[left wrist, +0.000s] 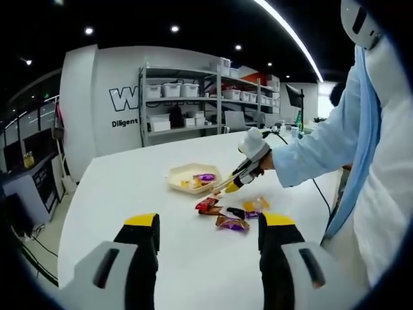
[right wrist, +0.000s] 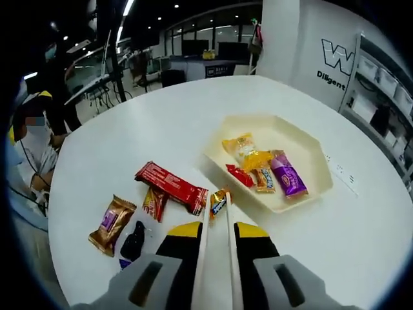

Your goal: Place the target food into the container with the food tongs after gripping and lifting it, then release it inside without dropping or visibly crushing the food.

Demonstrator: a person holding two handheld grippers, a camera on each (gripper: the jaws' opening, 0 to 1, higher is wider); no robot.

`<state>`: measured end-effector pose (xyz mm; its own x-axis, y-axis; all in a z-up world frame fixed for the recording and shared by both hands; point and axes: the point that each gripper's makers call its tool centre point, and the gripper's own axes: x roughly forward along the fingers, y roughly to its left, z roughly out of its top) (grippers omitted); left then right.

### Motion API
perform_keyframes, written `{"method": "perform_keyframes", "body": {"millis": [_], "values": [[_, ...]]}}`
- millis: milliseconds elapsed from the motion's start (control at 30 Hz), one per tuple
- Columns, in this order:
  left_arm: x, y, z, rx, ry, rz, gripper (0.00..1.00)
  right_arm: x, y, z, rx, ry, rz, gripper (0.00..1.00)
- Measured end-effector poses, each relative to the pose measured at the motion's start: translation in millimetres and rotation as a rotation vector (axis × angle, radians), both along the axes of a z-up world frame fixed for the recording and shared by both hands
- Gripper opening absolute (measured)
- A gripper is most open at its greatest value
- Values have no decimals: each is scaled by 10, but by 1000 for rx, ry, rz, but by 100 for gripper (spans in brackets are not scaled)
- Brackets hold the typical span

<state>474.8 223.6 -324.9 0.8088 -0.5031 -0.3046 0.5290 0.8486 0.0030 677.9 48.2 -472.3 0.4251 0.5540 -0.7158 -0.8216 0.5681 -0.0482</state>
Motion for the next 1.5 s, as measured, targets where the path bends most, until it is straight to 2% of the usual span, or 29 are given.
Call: {"method": "perform_keyframes", "body": {"millis": [33,300,433,567,767,833,1000,1233,1433,1500], "values": [[6,-15,5,-2,-1,-4,60,-19,0,22,11,19,-4,11],[30,-69,42,-5,-15,-15,60,201,-22,338,50,-50,-27,12],[21,-71,61,-4,-21,-12,60,289,-37,457,64,-64,-47,12],[-10,-56,65,-1,-21,-6,59,465,-66,496,66,-76,-66,12],[-45,-12,66,2,-19,8,59,542,-97,575,65,-90,-81,12],[-54,-2,64,4,-18,10,59,621,-106,615,75,-119,-89,14],[-53,3,63,4,-18,13,59,699,-123,666,111,-129,-101,17],[-28,-25,67,3,-21,5,59,655,-170,625,96,-122,-96,16],[-9,-63,73,1,-24,-2,59,539,-181,535,93,-103,-80,16],[-2,-74,78,-2,-25,-3,59,414,-182,530,92,-96,-74,16]]}}
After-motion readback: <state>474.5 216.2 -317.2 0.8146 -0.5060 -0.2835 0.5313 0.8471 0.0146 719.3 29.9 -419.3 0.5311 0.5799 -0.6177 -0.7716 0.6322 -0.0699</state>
